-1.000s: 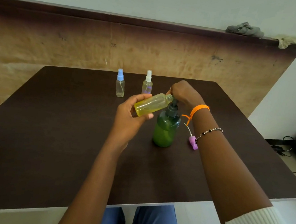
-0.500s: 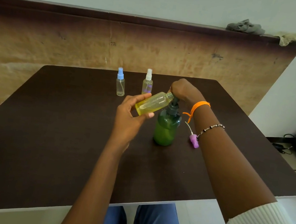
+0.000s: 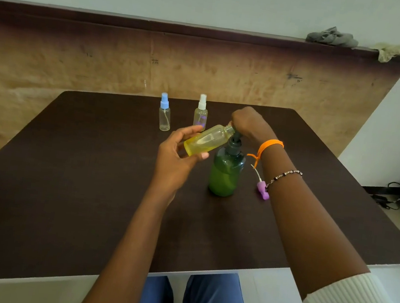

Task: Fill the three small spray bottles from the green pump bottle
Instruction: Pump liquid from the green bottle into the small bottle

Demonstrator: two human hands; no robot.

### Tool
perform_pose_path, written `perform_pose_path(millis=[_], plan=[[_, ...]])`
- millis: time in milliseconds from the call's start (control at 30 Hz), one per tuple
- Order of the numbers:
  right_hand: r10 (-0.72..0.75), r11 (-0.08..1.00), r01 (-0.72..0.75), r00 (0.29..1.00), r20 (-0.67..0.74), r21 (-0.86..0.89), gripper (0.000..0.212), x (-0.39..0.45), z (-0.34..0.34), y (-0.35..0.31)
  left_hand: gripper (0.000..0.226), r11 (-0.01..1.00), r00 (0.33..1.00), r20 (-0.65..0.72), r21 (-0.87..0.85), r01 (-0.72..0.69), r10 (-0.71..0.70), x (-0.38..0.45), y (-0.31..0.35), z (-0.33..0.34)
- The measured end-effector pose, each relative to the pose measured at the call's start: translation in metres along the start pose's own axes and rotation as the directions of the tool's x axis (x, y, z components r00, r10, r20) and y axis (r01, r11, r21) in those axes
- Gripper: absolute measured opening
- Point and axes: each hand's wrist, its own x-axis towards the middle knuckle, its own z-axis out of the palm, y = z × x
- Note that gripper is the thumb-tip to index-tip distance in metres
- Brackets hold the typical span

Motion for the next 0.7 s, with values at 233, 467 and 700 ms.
perform_pose_path(millis=[233, 467, 700], plan=[[-0.063, 0.998, 0.062, 0.996, -0.060, -0.017, 0.026, 0.019, 0.011, 0.015, 0.056, 1.000, 1.000, -0.014, -0.007, 0.001, -0.001, -0.001, -0.001, 0.001], [-0.055, 0.995, 0.056, 0.998, -0.013, 0.078, 0.028, 0.013, 0.009, 0.013, 0.059, 1.000, 0.999, -0.037, 0.005, -0.007, 0.007, 0.002, -0.003, -0.001], [-0.043, 0.996, 0.036, 0.995, 0.092, 0.079, 0.040, 0.017, 0.006, 0.008, 0.058, 1.000, 0.999, -0.026, 0.015, -0.021, 0.021, 0.001, 0.003, -0.003]])
